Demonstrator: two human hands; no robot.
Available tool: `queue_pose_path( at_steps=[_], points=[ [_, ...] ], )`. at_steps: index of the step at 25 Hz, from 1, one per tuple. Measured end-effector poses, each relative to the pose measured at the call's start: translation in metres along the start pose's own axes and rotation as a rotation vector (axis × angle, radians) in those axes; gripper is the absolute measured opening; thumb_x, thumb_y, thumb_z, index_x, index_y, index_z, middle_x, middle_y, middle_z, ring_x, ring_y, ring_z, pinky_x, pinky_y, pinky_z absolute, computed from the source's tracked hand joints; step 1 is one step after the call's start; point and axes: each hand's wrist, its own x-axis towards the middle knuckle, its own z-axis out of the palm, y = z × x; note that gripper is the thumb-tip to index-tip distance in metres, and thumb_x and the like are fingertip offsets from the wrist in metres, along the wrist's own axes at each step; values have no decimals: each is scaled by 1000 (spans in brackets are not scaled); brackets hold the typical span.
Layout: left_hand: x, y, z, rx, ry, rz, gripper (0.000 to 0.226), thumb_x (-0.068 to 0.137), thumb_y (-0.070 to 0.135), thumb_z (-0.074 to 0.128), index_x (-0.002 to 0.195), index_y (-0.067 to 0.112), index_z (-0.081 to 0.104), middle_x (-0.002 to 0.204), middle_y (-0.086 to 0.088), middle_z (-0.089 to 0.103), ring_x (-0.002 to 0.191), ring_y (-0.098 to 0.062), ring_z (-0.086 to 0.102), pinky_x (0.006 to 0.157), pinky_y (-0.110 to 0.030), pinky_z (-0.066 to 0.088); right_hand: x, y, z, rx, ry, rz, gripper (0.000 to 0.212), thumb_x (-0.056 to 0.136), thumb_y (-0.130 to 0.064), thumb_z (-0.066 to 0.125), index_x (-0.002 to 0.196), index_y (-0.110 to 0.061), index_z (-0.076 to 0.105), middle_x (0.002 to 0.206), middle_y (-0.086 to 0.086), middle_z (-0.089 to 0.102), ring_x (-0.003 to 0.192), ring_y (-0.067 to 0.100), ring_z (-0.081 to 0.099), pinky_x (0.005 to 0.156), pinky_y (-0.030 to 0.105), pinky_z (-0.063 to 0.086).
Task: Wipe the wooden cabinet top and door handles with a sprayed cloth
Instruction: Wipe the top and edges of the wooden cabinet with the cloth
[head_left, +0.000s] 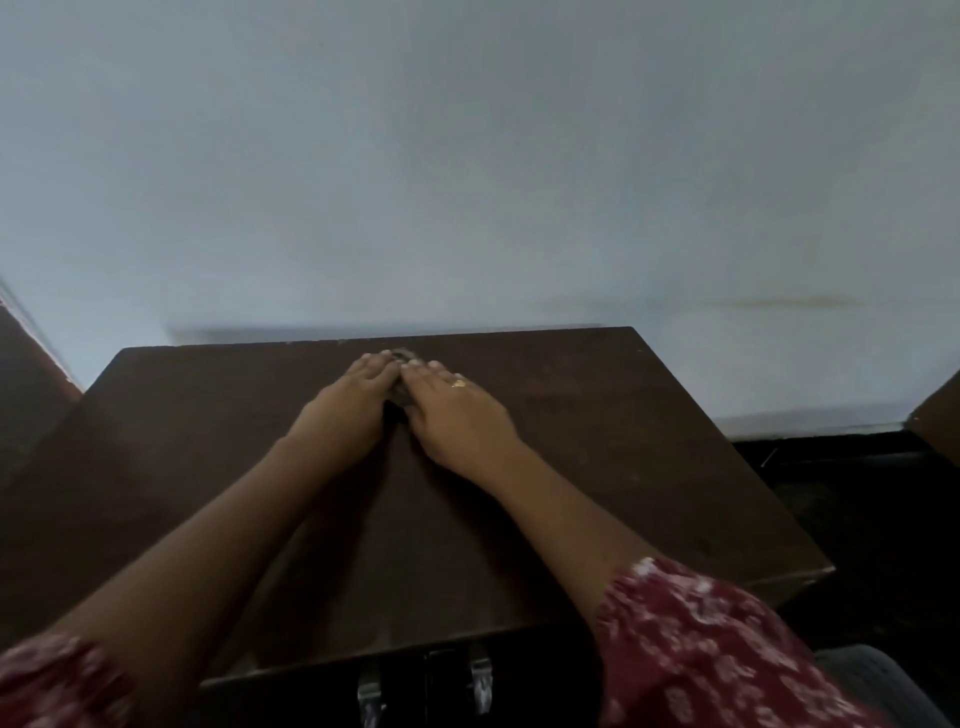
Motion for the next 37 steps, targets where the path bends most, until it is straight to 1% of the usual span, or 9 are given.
queue_pose_path(
  at_steps=[4, 9, 13, 15, 19, 23, 28, 34, 37],
  points=[
    [-3, 51, 11, -20, -23, 113, 56, 93, 4, 36, 147, 8, 21, 159, -7, 15, 148, -20, 11, 119, -27, 9, -43, 19, -15, -25, 8, 151, 48, 98, -18, 35, 145, -9, 27, 154, 8, 29, 143, 23, 24, 116, 35, 18],
    [-47, 48, 1, 59, -10, 74, 52, 97, 10, 33, 148, 13, 21, 160, -3, 15, 148, -15, 11, 119, -27, 10, -70, -32, 2, 11, 93, 280, 50, 97, -22, 25, 145, -8, 25, 155, 11, 28, 144, 24, 21, 116, 36, 17],
    [-97, 2, -20, 98, 3, -13, 54, 95, 13, 41, 147, 14, 25, 159, -2, 20, 147, -15, 17, 119, -27, 13, -69, -92, 16, 86, 40, 166, 53, 93, -24, 27, 143, -3, 29, 151, 16, 34, 142, 30, 27, 115, 40, 21],
    [-123, -21, -28, 82, -21, -48, 54, 95, 10, 38, 147, 15, 25, 159, -2, 20, 147, -15, 17, 119, -29, 11, -76, -115, 16, 72, 40, 53, 56, 90, -27, 27, 138, -1, 38, 144, 19, 44, 136, 34, 38, 111, 44, 30],
    [-150, -18, -21, -51, -24, -51, 45, 98, 13, 33, 143, 10, 33, 157, -7, 25, 146, -20, 20, 119, -34, 14, -107, -102, 0, 22, -60, -100, 52, 90, -26, 38, 139, -7, 40, 146, 13, 43, 136, 30, 38, 112, 42, 30],
    [-154, 11, -11, -52, -8, -13, 40, 100, 20, 31, 136, 6, 39, 155, -9, 28, 146, -21, 18, 118, -33, 13, -127, -88, -8, 3, -25, -19, 55, 86, -26, 38, 139, -10, 41, 146, 11, 43, 137, 30, 38, 112, 45, 28],
    [-173, -10, -21, -27, -3, -23, 40, 98, 13, 32, 137, 6, 35, 154, -9, 30, 145, -20, 22, 120, -32, 12, -128, -121, 4, 57, 18, -3, 55, 86, -24, 40, 138, -8, 42, 145, 13, 45, 136, 32, 38, 111, 42, 33],
    [-217, -64, -52, -42, -5, -239, 37, 98, 13, 33, 135, 10, 38, 145, -10, 42, 135, -31, 37, 105, -44, 36, -111, -196, 33, 86, -8, -106, 55, 83, -26, 34, 127, 0, 54, 129, 20, 59, 119, 40, 55, 95, 49, 49],
    [-242, -100, -64, -18, 13, -342, 37, 96, 9, 35, 132, 6, 40, 140, -17, 45, 126, -37, 45, 99, -50, 41, -94, -238, 48, 107, -79, -162, 54, 81, -26, 35, 124, -1, 57, 125, 19, 63, 114, 40, 59, 90, 48, 52]
  ],
)
